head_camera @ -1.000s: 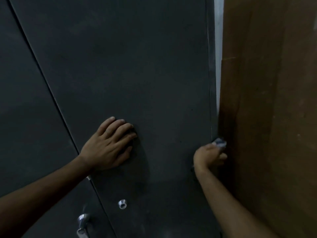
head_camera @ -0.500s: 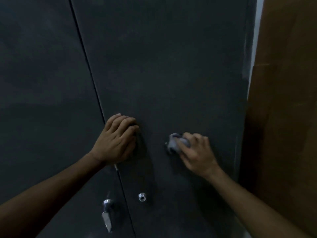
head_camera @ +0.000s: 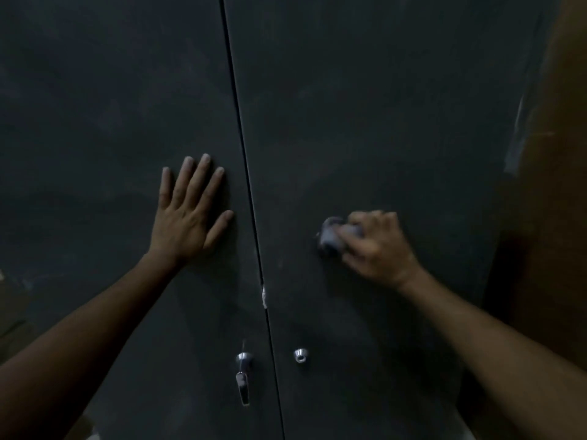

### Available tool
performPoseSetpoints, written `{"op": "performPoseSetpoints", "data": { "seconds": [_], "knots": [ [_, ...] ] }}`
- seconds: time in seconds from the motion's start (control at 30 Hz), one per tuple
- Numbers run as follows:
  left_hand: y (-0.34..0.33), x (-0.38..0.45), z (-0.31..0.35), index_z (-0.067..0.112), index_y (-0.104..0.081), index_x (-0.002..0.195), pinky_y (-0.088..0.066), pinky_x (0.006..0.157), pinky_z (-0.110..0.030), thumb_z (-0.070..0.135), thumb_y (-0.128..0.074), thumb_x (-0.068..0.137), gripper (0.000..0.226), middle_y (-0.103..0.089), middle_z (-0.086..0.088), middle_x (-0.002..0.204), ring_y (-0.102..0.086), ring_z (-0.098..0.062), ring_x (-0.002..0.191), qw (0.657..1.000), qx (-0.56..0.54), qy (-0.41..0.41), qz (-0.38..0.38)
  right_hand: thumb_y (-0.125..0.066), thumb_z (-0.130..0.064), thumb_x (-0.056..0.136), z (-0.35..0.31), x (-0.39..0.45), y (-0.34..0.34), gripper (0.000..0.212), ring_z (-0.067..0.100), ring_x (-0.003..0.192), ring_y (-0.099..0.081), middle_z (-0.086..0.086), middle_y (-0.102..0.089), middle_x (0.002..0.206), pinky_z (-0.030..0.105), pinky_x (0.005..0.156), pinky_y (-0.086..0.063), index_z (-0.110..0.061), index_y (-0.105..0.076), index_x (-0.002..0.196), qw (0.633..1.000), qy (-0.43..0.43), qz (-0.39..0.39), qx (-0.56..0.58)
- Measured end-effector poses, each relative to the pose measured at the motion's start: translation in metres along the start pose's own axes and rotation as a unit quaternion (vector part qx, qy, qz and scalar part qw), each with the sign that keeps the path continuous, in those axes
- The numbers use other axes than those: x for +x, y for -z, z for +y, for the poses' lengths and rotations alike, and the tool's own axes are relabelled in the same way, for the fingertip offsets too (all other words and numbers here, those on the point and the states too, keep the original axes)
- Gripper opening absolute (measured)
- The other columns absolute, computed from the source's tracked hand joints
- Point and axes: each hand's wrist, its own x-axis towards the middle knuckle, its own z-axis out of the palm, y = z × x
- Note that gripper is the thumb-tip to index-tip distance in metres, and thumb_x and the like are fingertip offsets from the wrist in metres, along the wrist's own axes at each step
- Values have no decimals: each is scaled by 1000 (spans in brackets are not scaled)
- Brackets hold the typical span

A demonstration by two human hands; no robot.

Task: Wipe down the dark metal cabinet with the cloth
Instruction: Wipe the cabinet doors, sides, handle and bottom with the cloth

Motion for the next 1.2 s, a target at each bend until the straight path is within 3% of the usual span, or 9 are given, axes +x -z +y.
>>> {"op": "performPoseSetpoints", "data": {
  "seconds": [0.17,0.3,0.43,0.53,0.67,0.9,1.03,1.13,1.2],
  "knots": [
    [-8,0,-3,15,-18,168,-1,131,-55,57,-36,107,77,-10,-11,176,-3,-30,163,1000,22,-5,6,-57,-41,94,21,123,11,34,38,98,-53,17,-59,120,46,80,-41,-18,-67,116,899,-397,172,-65],
    [-9,-3,-3,15,-16,168,0,131,-54,54,-33,109,73,-11,-11,175,-1,-28,163,1000,27,-10,4,-65,-35,86,-87,103,-37,53,36,103,-46,16,-48,132,46,82,-38,-21,-59,137,989,-119,89,11],
    [-7,-3,-1,15,-16,168,2,131,-53,53,-34,109,73,-10,-12,175,-3,-30,163,1000,29,-8,-4,-73,-37,80,-113,-33,-45,53,28,104,-49,7,-55,129,41,82,-40,-29,-64,131,985,130,-102,45],
    [-7,-2,-1,15,-14,168,4,131,-53,54,-34,108,74,-9,-12,176,0,-29,163,1000,22,-4,-13,-76,-33,79,-68,-50,-36,52,30,95,-51,7,-57,122,41,78,-38,-30,-63,129,995,64,-60,39],
    [-2,-2,-1,13,-19,167,-2,130,-57,52,-35,109,72,-15,-16,174,-8,-33,162,1000,18,-7,-15,-65,-35,86,-103,26,-48,55,34,97,-47,10,-48,125,44,78,-37,-28,-54,139,978,-197,40,59],
    [31,-17,-54,12,-25,166,-14,129,-60,45,-45,109,69,-19,-14,174,-15,-32,162,998,-27,-51,17,-73,-30,82,-202,-22,-70,48,26,104,-58,4,-61,129,42,81,-49,-28,-66,129,987,63,-106,106],
    [52,-47,-113,12,-29,165,-15,129,-59,50,-49,105,74,-20,-14,173,-17,-34,161,999,-15,-48,8,-76,-26,78,-175,17,-58,47,32,98,-49,8,-48,124,45,79,-43,-19,-67,123,992,-98,-2,74],
    [57,-59,-140,10,-32,163,-14,129,-59,50,-45,106,71,-23,-17,172,-18,-36,160,998,-17,-53,-11,-66,-21,88,-192,108,-67,40,34,99,-48,12,-50,124,44,80,-37,-14,-61,127,947,-294,111,71],
    [60,-60,-161,10,-34,162,-14,129,-59,49,-45,106,69,-25,-18,171,-20,-36,160,997,-18,-68,-13,-62,-20,90,-236,136,-80,41,35,99,-48,14,-49,127,45,81,-39,-14,-58,130,954,-269,113,61]
  ]
}}
